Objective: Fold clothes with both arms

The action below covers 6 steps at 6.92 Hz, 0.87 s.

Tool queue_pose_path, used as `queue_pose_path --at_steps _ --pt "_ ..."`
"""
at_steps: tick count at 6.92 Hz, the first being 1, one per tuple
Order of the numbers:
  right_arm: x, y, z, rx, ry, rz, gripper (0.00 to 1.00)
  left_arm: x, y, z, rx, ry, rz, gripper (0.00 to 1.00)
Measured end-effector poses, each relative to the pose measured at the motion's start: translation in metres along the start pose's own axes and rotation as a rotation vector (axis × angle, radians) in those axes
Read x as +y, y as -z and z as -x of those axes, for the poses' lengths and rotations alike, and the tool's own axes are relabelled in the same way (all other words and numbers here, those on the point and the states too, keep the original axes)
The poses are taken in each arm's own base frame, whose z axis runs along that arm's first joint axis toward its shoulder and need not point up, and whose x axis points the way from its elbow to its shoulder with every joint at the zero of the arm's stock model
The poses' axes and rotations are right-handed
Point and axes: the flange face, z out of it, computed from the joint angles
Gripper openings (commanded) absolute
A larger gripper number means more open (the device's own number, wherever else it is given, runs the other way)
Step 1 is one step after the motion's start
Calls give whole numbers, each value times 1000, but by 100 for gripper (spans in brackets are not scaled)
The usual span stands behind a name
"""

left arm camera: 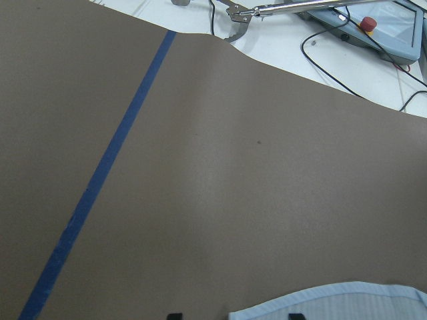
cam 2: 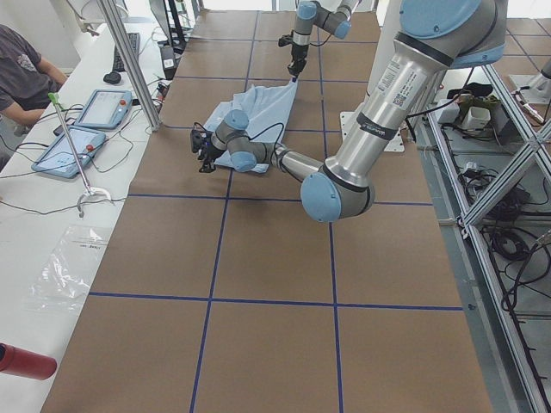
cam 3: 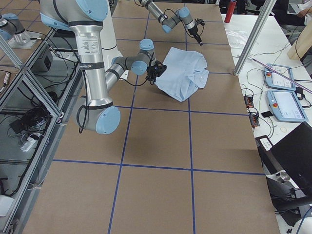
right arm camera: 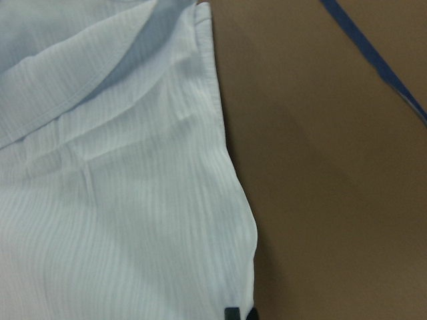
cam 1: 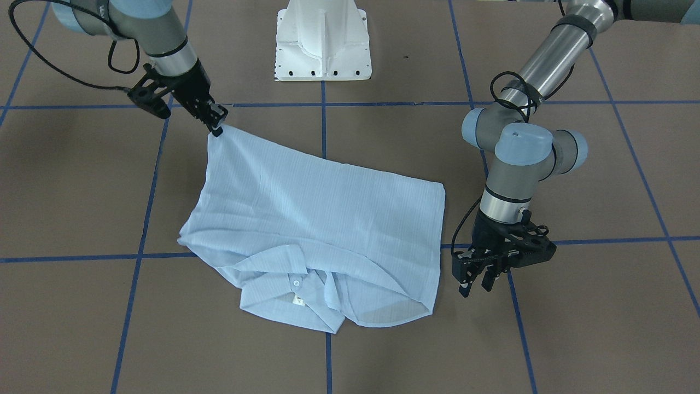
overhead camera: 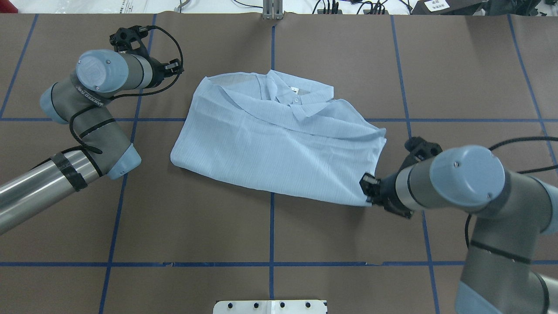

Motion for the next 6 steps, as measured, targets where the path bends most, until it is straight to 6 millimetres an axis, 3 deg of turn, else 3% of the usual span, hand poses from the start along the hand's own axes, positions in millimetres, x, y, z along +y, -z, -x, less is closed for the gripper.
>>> queue_pose_path --at_steps 1,2,4,5,6 --pt "51 6 -26 66 63 78 30 0 1 -2 4 0 -1 61" --pt "97 8 -49 133 130 154 99 -1 7 -7 17 1 -1 61" --pt "164 5 -80 214 197 259 100 9 37 -7 72 10 21 62" --pt "179 4 -87 230 185 276 100 25 63 -6 117 36 64 66" --pt "172 7 -82 218 146 259 100 54 91 -5 158 74 124 77"
